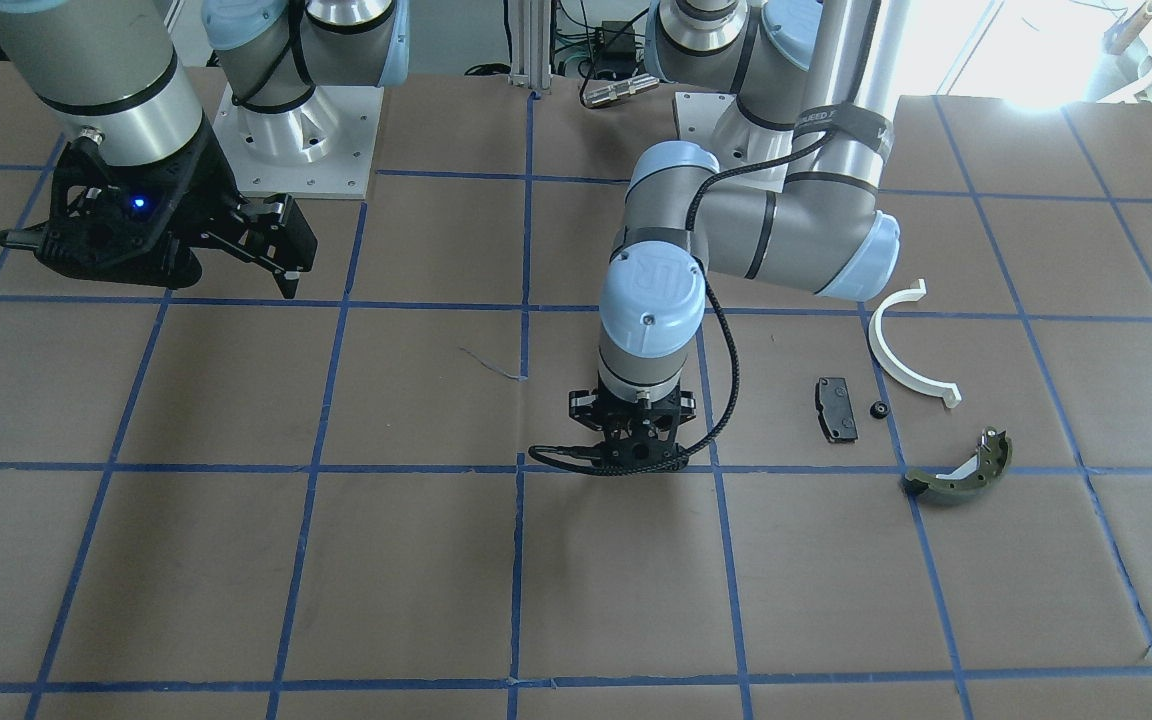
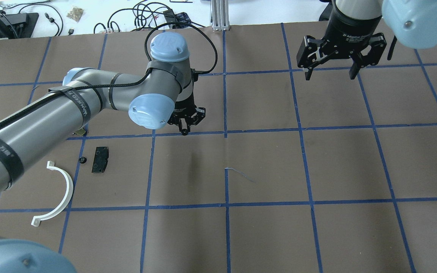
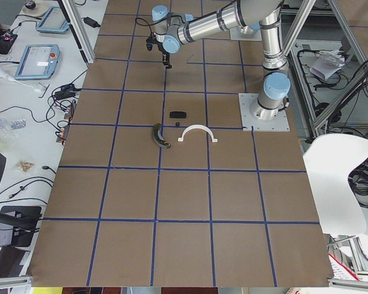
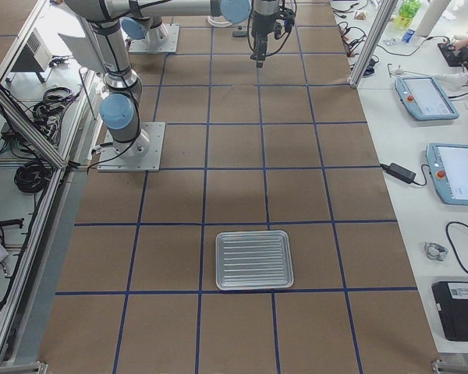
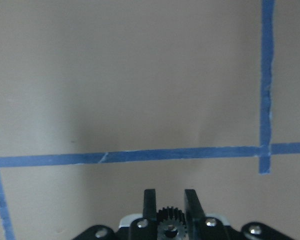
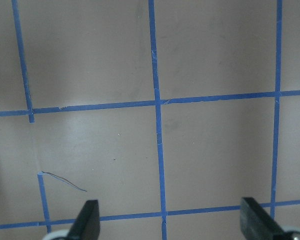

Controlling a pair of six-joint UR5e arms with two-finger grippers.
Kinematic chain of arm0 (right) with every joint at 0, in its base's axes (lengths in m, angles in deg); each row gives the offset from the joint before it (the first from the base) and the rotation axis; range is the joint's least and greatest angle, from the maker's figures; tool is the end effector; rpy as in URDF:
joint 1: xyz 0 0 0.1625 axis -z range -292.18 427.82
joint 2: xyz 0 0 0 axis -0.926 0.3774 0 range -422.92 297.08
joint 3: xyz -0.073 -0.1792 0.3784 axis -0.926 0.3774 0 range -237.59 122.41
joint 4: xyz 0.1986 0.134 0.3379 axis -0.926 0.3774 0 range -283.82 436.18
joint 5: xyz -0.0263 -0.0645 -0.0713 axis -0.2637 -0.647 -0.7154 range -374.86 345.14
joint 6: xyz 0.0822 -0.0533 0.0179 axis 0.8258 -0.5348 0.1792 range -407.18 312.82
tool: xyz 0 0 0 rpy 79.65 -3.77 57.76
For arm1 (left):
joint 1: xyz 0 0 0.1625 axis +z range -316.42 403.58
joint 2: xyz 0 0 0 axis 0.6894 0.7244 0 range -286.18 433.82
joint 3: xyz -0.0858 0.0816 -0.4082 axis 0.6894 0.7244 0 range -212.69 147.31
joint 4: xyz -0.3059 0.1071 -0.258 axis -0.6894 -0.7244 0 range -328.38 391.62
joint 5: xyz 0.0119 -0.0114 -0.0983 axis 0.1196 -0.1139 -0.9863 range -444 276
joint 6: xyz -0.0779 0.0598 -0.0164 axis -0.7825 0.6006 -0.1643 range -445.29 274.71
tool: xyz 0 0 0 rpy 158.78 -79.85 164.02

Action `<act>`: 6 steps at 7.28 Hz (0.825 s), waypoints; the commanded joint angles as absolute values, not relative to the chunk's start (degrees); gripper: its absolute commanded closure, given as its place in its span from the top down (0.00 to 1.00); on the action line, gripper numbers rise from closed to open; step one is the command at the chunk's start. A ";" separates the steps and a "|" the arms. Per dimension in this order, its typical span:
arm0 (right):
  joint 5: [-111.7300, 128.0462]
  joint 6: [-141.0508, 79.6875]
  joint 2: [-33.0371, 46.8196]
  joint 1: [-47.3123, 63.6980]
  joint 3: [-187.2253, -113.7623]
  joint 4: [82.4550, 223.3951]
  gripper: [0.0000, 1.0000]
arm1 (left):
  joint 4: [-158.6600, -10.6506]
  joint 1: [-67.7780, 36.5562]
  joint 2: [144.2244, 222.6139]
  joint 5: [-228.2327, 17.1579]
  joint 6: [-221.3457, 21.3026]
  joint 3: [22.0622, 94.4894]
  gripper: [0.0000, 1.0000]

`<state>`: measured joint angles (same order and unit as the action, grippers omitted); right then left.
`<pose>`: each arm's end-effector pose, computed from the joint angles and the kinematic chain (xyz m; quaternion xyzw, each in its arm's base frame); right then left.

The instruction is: Place bearing gear from tray to pile

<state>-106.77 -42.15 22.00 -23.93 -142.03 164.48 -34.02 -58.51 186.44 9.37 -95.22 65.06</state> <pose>0.1462 -0.5231 0.4874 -0.0284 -0.9994 -0.0097 0.0172 -0.2484 -0.5508 0.2473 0.0204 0.9980 0.0458 0.0389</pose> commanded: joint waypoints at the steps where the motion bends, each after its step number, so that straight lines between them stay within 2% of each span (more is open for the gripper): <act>1: -106.97 -42.09 22.07 -24.11 -141.78 164.42 1.00 | -36.14 -51.12 181.43 10.92 -83.42 68.19 0.00; 4: -106.80 -42.08 22.60 -24.20 -142.31 164.68 1.00 | -34.92 -36.63 173.60 10.83 -65.74 79.59 0.00; 6: -106.62 -42.00 22.69 -24.20 -141.53 164.08 1.00 | -28.17 -25.90 172.62 10.57 -56.07 86.89 0.00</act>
